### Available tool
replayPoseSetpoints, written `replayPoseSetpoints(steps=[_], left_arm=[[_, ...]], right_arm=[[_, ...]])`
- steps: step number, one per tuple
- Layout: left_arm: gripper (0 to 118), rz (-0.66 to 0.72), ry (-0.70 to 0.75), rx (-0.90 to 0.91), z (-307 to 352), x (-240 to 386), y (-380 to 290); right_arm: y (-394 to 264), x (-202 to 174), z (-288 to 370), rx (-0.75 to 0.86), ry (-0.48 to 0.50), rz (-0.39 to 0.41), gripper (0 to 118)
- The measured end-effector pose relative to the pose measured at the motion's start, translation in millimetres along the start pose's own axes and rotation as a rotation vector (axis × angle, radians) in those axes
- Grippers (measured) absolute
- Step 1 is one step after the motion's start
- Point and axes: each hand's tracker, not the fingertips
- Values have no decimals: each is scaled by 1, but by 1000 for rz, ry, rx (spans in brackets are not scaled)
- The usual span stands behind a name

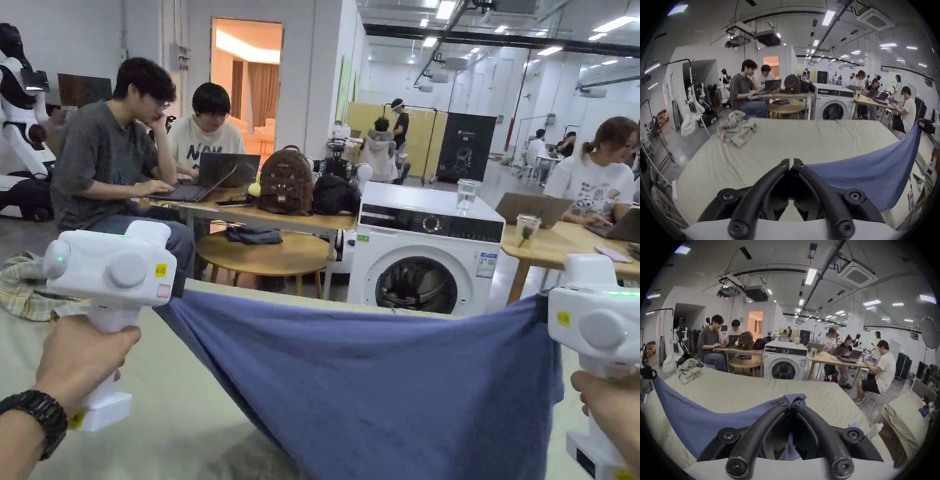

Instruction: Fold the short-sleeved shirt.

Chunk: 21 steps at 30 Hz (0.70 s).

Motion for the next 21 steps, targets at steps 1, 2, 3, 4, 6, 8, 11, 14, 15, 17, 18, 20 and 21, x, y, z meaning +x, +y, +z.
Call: replayPoseSetpoints(steps=[1,2,3,4,6,8,11,14,15,17,18,20,21], left_arm=[[0,-1,-1,8,1,1,10],[0,-3,-3,9,1,3,22],[0,-15,2,31,1,6,32],[0,-22,9,43,1,9,41],[0,-27,16,67,-4,10,60],[0,-26,22,86,-5,12,80],[0,-17,40,118,-10,9,111],[0,2,43,149,-13,3,146],[0,16,45,174,-11,1,155],[0,36,33,185,-12,-3,177],[0,41,36,199,-10,-4,185],[0,37,45,216,-7,-3,200],[0,39,47,249,-8,-4,209]], right_arm=[[7,1,0,6,-15,9,0],[14,3,-1,21,-27,8,0],[22,5,-1,35,-33,-2,0],[28,6,-2,50,-41,-20,0],[43,7,-6,56,-49,-36,0],[57,5,-6,74,-59,-32,0],[80,6,-14,105,-75,-28,0],[110,10,-22,129,-85,-46,0],[121,11,-23,139,-88,-52,0],[142,12,-27,155,-92,-50,0],[151,12,-27,165,-98,-46,0],[170,14,-30,192,-101,-49,0],[179,14,-29,199,-109,-44,0]])
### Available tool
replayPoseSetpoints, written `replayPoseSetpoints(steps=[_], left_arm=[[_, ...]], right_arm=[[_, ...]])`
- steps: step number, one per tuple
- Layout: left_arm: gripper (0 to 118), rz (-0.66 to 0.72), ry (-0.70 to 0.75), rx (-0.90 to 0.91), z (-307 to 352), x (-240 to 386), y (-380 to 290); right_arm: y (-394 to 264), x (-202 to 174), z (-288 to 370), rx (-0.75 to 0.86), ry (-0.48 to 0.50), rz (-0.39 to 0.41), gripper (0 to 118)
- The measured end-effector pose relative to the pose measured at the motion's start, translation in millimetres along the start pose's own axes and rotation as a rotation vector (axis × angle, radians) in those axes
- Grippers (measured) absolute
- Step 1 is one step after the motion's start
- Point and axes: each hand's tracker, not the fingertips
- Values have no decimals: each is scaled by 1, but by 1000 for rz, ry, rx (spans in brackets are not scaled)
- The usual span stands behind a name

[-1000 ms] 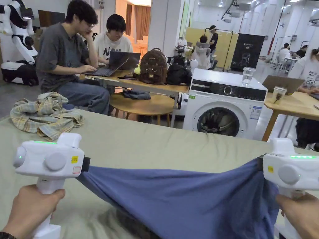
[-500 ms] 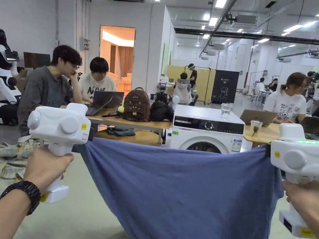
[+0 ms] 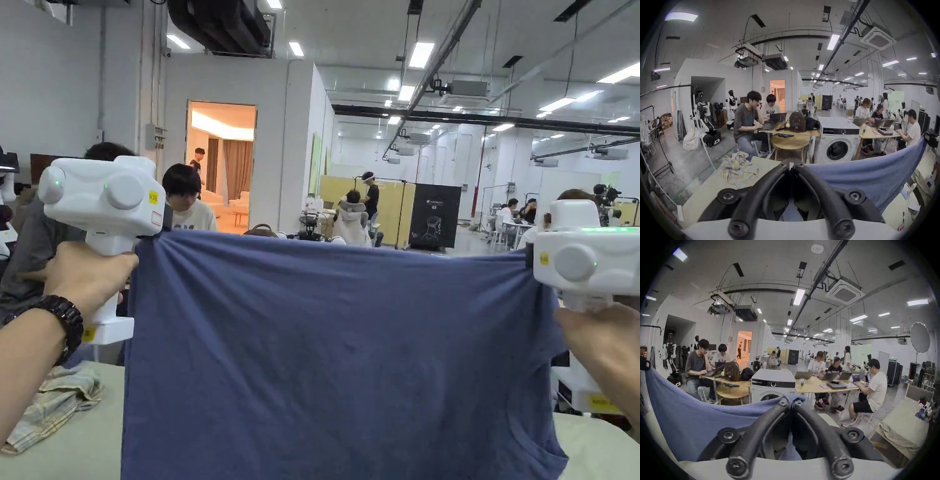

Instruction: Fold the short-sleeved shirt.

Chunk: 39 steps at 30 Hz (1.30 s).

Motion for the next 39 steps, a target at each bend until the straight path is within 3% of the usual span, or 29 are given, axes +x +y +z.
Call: replayPoseSetpoints(steps=[9,19,23,39], left_arm=[[0,-17,4,35,3,11,16],[0,-51,-2,-54,4,19,-61],[0,-39,-24,-80,22,19,-101],[0,-15,-85,-125,164,1,-250]], right_arm=[[24,5,5,53,-24,-14,0],[-60,9,21,-21,-33,41,0],[-96,19,37,-51,-38,20,0],[-208,32,209,-110,-28,89,0]])
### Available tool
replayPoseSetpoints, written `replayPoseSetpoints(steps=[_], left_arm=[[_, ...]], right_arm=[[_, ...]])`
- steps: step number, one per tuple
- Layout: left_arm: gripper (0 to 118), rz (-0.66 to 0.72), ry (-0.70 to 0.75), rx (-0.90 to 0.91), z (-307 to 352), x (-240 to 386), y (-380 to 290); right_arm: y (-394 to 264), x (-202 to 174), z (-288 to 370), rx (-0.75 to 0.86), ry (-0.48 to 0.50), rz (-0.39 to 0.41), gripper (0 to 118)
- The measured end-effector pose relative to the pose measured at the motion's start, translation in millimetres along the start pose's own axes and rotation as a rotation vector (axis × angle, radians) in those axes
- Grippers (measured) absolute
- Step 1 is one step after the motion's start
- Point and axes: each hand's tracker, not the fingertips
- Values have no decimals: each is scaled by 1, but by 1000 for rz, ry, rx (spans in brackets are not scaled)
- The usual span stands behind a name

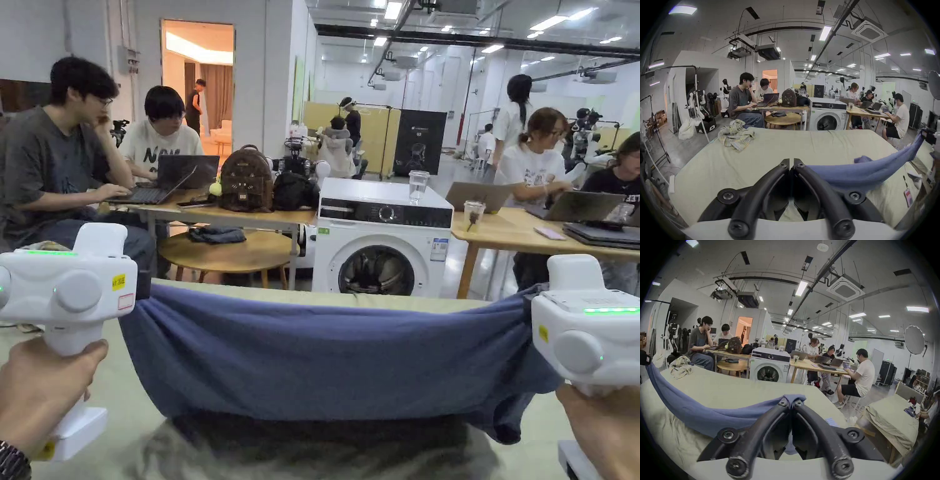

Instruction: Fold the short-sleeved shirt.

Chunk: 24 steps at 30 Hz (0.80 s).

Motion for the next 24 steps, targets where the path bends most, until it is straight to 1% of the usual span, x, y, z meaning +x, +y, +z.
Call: replayPoseSetpoints(steps=[4,5,6,7,8,9,10,11,13,16,17,19,22,24], left_arm=[[0,-16,-21,-57,22,-3,-45],[0,-5,-7,-64,27,-5,-57],[0,-11,-19,-90,31,-6,-69],[0,-12,-16,-103,35,-6,-81],[0,-17,-13,-118,37,-6,-92],[0,-40,-23,-143,38,-6,-103],[0,-44,3,-164,39,-5,-114],[0,-51,-6,-181,40,-5,-125],[0,-51,-11,-227,39,-6,-146],[0,-35,-14,-318,33,-8,-177],[0,-28,-20,-339,31,-9,-188],[0,-24,-14,-384,28,-9,-204],[0,-39,-6,-456,17,-14,-228],[0,-32,3,-477,12,-16,-237]], right_arm=[[-41,3,23,-75,26,6,0],[-52,4,30,-94,41,2,0],[-62,4,36,-110,35,-8,0],[-73,4,41,-130,51,4,0],[-84,1,46,-156,43,15,0],[-94,-1,49,-178,37,42,0],[-103,-1,51,-204,75,66,0],[-113,-1,52,-234,75,43,0],[-131,0,53,-280,93,33,0],[-154,-7,60,-345,84,103,0],[-162,-9,61,-368,100,117,0],[-176,-11,62,-422,107,121,0],[-198,-15,56,-518,135,170,0],[-211,-14,51,-536,136,135,0]])
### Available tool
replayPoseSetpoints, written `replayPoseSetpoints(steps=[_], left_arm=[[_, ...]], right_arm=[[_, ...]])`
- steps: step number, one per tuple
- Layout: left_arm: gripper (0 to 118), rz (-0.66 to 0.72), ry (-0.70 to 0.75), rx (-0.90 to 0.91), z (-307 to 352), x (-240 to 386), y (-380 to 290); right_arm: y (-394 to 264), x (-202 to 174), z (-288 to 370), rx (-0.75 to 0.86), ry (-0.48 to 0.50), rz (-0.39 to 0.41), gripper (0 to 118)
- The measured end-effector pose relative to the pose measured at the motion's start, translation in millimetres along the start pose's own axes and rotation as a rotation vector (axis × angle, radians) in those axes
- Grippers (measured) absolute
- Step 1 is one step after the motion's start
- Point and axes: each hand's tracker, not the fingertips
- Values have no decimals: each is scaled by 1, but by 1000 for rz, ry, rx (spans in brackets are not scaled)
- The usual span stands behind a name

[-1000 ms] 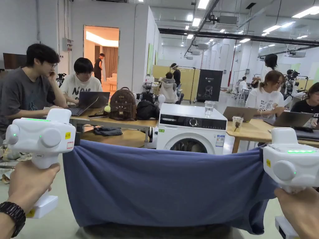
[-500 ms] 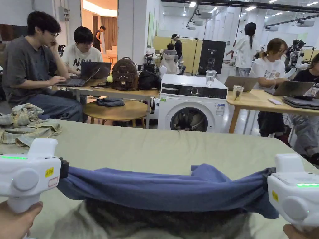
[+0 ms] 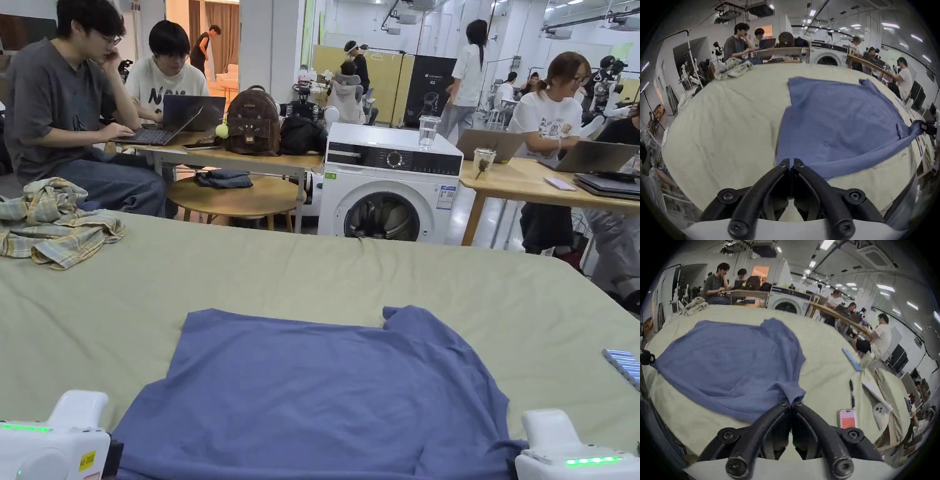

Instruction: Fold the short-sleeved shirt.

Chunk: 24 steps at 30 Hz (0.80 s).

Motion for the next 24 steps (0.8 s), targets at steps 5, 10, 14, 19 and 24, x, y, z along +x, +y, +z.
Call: replayPoseSetpoints(steps=[5,10,14,19,24], left_arm=[[0,19,-6,-110,-30,-1,-8],[0,51,-14,-127,-38,-3,-8],[25,131,-72,-86,-20,-4,9],[31,112,-116,107,4,19,26],[14,47,-78,305,21,55,26]], right_arm=[[-11,0,-35,-114,8,5,0],[-12,0,-46,-159,26,-33,20],[3,-2,-26,-44,13,-74,53],[22,-22,-3,166,56,-156,53],[27,-55,9,301,88,-174,0]])
